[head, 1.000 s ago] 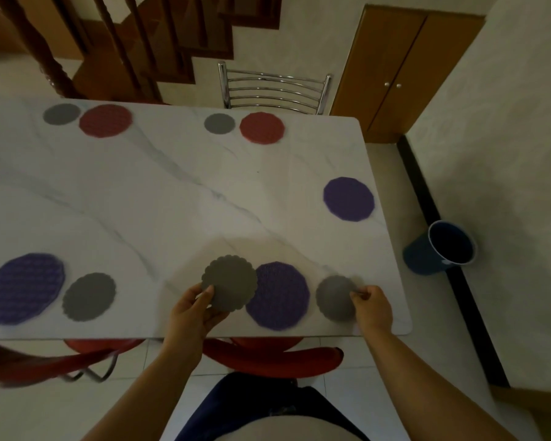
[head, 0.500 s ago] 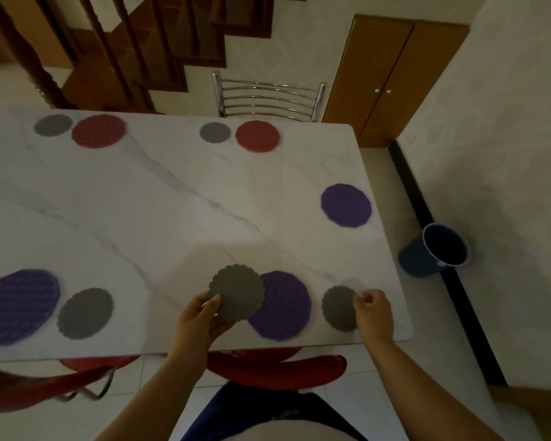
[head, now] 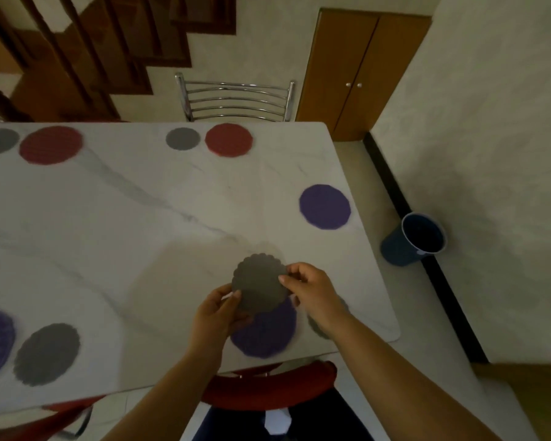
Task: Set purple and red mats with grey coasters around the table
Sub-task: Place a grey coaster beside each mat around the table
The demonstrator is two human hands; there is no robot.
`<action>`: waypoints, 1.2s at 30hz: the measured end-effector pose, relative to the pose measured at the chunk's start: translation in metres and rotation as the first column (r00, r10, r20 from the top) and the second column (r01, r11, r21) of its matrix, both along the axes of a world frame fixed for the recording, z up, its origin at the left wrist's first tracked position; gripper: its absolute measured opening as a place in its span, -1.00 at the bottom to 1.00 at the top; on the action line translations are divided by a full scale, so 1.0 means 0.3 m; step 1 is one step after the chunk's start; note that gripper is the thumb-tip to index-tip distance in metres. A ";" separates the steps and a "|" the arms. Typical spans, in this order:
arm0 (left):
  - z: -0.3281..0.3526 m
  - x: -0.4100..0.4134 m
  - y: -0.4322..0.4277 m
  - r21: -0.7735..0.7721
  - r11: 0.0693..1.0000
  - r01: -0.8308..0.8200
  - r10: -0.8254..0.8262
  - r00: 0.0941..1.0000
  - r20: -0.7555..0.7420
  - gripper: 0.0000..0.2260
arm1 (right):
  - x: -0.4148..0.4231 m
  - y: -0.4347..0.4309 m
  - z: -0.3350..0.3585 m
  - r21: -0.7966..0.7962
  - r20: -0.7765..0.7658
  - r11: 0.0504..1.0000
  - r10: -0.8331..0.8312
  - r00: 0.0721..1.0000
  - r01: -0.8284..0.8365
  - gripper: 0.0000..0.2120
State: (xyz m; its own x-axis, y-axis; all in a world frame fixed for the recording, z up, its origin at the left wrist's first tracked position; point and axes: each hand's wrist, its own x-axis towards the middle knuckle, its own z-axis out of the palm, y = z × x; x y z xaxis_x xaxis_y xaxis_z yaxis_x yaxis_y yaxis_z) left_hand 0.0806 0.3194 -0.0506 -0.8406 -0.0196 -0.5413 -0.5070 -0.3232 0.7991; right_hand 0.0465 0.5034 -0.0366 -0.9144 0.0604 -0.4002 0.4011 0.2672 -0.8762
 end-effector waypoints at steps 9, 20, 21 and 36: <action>-0.063 -0.167 0.131 0.104 0.985 -0.136 0.132 0.990 0.044 -0.82 | -0.398 0.406 0.024 -0.040 0.011 0.947 -0.318 0.948 0.318 -0.92; -0.141 -0.393 0.475 0.228 0.932 -0.283 0.252 0.955 0.156 -0.63 | -0.927 0.661 -0.139 -0.122 0.084 0.942 -0.302 0.949 0.311 -0.90; -0.150 -0.411 0.499 0.227 0.929 -0.291 0.258 0.952 0.163 -0.62 | -0.963 0.664 -0.155 -0.125 0.095 0.943 -0.297 0.950 0.307 -0.87; -0.198 -0.502 0.572 0.142 0.898 -0.416 0.383 0.899 0.211 -0.60 | -1.176 0.622 -0.271 0.435 -0.032 0.900 -0.018 0.999 0.030 -0.85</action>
State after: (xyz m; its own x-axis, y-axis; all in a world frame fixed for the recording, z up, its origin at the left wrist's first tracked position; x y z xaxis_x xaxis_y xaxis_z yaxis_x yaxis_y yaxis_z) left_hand -0.0699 0.4910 -0.1100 -0.6750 -0.2229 -0.7033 -0.4293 -0.6567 0.6201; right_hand -0.3063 0.6901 -0.1178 -0.9205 0.2450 -0.3042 0.3902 0.6153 -0.6850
